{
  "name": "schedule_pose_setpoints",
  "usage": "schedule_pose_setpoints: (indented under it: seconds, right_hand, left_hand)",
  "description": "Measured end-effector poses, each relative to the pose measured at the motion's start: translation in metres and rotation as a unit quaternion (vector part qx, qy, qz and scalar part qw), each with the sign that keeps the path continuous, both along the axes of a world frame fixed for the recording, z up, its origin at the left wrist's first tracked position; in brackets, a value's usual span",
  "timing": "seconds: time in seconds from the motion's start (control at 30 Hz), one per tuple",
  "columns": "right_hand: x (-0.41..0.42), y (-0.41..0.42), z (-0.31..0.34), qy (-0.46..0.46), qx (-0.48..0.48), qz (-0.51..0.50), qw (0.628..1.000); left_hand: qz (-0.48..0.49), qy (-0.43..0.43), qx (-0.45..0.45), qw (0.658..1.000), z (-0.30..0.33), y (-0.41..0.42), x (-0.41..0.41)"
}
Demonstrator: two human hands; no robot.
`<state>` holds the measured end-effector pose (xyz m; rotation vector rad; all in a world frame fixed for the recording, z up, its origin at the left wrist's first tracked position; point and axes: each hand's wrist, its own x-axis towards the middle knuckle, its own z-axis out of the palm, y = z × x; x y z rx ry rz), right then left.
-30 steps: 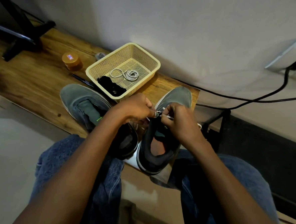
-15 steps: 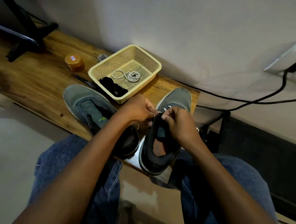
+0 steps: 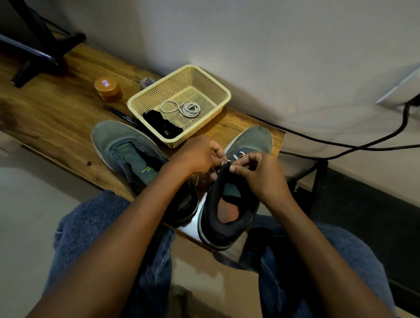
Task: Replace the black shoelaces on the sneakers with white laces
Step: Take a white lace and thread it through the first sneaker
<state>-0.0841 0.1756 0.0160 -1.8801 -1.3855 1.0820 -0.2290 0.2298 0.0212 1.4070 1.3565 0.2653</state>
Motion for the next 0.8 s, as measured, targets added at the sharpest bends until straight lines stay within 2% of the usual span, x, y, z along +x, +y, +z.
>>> schedule_pose_setpoints:
  seconds: [0.23,0.43,0.8]
  right_hand:
    - [0.01,-0.002,0.012,-0.048,0.009,0.061,0.997]
    - [0.033,-0.003,0.019,-0.03,0.023,0.031,0.999]
    - [0.045,-0.006,0.02,-0.042,0.032,0.003,0.999]
  left_hand:
    - [-0.01,0.007,-0.009,1.0,0.009,-0.001,-0.002]
    - [0.023,-0.004,-0.029,0.999,0.021,-0.001,-0.014]
    - [0.149,0.058,0.131,0.978,0.036,0.004,-0.028]
